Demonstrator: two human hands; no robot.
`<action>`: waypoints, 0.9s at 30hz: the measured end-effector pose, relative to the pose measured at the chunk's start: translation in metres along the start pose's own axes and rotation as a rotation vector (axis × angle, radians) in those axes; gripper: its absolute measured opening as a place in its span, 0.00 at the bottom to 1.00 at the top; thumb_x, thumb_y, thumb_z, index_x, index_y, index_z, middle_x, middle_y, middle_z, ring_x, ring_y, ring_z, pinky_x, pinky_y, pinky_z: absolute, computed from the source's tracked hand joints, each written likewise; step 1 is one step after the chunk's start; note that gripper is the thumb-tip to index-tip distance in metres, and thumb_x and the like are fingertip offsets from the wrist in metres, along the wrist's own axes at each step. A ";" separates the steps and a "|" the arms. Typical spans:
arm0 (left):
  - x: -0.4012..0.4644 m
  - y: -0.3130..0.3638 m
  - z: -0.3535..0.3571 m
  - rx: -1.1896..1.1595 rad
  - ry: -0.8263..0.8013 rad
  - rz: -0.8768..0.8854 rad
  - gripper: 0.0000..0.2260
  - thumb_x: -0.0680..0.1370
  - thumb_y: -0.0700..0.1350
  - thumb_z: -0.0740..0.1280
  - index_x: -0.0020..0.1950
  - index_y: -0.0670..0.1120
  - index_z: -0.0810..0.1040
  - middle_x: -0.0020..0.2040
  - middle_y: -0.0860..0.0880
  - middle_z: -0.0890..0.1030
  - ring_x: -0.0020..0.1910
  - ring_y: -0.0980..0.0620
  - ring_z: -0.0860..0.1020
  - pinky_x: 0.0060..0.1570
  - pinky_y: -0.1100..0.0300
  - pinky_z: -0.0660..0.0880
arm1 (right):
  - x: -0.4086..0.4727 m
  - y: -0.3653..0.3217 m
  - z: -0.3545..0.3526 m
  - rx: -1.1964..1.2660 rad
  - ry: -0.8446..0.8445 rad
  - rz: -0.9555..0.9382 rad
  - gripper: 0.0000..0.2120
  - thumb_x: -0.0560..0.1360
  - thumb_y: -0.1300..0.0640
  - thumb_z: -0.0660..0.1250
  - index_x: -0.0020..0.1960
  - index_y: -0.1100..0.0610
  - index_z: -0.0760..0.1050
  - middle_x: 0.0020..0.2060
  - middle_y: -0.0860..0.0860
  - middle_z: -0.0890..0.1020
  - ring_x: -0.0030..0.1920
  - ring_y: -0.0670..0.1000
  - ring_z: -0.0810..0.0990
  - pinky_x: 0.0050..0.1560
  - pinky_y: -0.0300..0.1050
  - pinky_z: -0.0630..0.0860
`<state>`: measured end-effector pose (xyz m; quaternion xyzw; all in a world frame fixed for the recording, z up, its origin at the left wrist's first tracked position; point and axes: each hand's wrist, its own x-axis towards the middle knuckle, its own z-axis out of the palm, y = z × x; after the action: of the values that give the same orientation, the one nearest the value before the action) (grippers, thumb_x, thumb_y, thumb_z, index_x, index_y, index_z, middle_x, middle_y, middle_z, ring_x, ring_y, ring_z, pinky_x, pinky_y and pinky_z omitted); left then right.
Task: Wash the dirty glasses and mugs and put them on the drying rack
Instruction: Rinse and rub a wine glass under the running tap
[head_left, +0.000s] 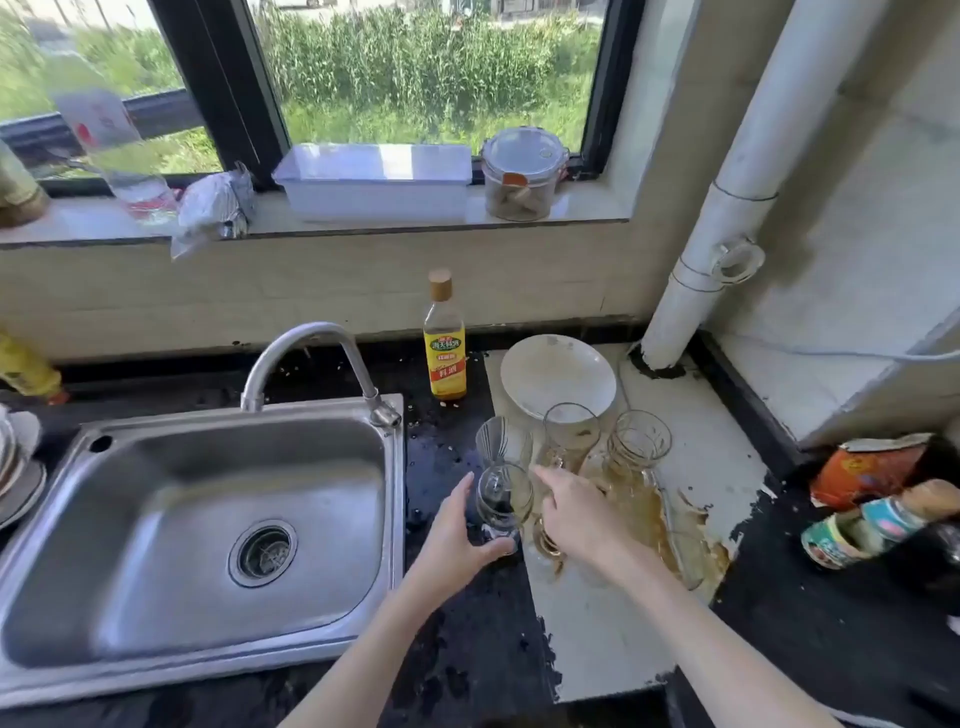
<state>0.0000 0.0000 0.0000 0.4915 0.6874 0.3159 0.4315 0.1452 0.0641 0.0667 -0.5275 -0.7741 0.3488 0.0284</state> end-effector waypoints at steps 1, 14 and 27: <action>0.002 0.002 0.001 -0.011 0.013 0.033 0.37 0.71 0.49 0.73 0.73 0.54 0.55 0.70 0.55 0.63 0.69 0.58 0.62 0.65 0.66 0.59 | 0.006 0.002 0.001 0.002 -0.018 0.027 0.23 0.80 0.63 0.51 0.75 0.53 0.61 0.73 0.50 0.64 0.59 0.45 0.74 0.60 0.41 0.72; 0.000 -0.024 -0.004 -0.183 0.127 0.051 0.26 0.69 0.47 0.75 0.62 0.56 0.66 0.61 0.58 0.76 0.62 0.61 0.72 0.62 0.65 0.67 | 0.014 -0.018 0.009 0.288 -0.012 0.138 0.21 0.81 0.63 0.52 0.74 0.56 0.62 0.67 0.51 0.74 0.63 0.50 0.76 0.66 0.44 0.70; -0.040 -0.077 -0.169 -0.537 0.238 -0.025 0.18 0.73 0.40 0.71 0.61 0.50 0.71 0.53 0.51 0.76 0.48 0.57 0.80 0.40 0.70 0.74 | 0.061 -0.172 0.094 0.543 -0.063 0.072 0.19 0.79 0.66 0.52 0.69 0.60 0.68 0.50 0.50 0.79 0.52 0.47 0.79 0.56 0.36 0.71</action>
<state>-0.1781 -0.0642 0.0171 0.3106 0.6309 0.5366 0.4664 -0.0579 0.0327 0.0742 -0.5167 -0.6336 0.5605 0.1323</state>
